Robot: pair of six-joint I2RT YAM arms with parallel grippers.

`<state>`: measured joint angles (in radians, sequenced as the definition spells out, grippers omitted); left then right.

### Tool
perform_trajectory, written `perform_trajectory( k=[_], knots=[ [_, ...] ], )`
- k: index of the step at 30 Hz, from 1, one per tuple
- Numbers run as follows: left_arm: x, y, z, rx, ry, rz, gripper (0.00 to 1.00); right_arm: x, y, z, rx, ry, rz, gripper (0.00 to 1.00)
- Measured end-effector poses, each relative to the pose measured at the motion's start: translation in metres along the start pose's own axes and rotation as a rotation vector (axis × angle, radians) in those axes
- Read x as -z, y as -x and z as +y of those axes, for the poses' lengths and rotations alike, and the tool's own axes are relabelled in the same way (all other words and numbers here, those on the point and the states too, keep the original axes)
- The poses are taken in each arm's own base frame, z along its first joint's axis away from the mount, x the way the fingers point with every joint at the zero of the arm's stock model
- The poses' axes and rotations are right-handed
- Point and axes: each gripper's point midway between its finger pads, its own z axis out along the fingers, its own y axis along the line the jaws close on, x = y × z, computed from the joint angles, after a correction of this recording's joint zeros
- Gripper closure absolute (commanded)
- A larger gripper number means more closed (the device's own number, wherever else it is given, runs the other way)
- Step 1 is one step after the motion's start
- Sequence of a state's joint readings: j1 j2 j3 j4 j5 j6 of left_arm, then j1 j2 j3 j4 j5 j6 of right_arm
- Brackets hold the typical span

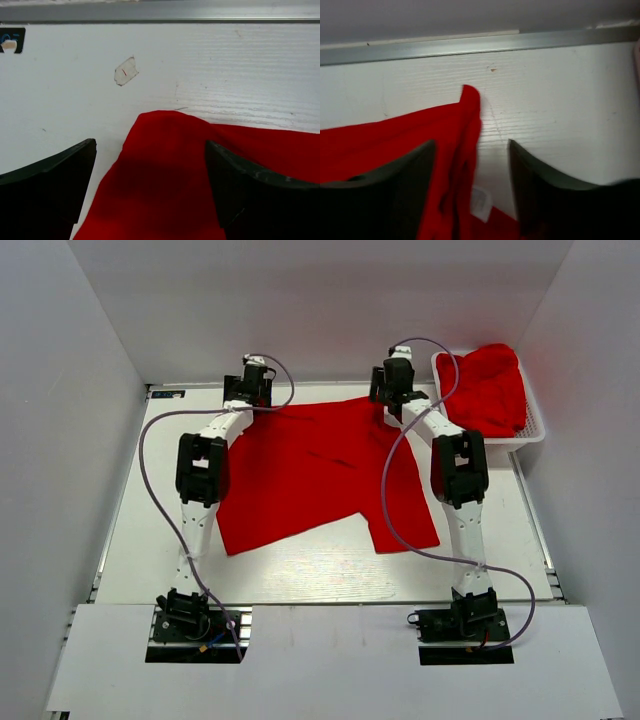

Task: Fold and stack the t-shirts
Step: Flatten the tshirt out

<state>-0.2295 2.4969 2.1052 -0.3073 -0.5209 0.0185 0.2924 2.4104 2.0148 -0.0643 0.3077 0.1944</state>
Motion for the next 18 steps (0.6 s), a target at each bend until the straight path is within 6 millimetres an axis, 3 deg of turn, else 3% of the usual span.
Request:
perform_trajectory(
  k=[1, 6, 10, 13, 15, 18],
  knots=[
    [0.001, 0.002, 0.0, 0.006, -0.01, 0.001, 0.0, 0.0, 0.0, 0.0, 0.004, 0.003, 0.001, 0.1],
    [0.014, 0.024, 0.002, 0.028, -0.05, -0.01, 0.0, 0.009, 0.011, 0.002, 0.017, 0.029, -0.008, 0.1],
    [0.05, 0.031, 0.014, 0.045, -0.085, 0.057, 0.0, 0.046, 0.024, 0.002, 0.013, 0.055, 0.017, 0.1],
    [0.098, 0.032, 0.025, 0.091, -0.152, 0.119, 0.0, 0.093, 0.042, -0.002, -0.006, 0.072, 0.029, 0.1],
    [0.142, 0.026, 0.037, 0.123, -0.189, 0.157, 0.0, 0.133, 0.05, -0.009, -0.026, 0.076, 0.032, 0.1],
    [0.212, -0.004, 0.06, 0.175, -0.229, 0.229, 0.0, 0.192, 0.041, -0.021, -0.06, 0.077, 0.057, 0.1]
  ],
)
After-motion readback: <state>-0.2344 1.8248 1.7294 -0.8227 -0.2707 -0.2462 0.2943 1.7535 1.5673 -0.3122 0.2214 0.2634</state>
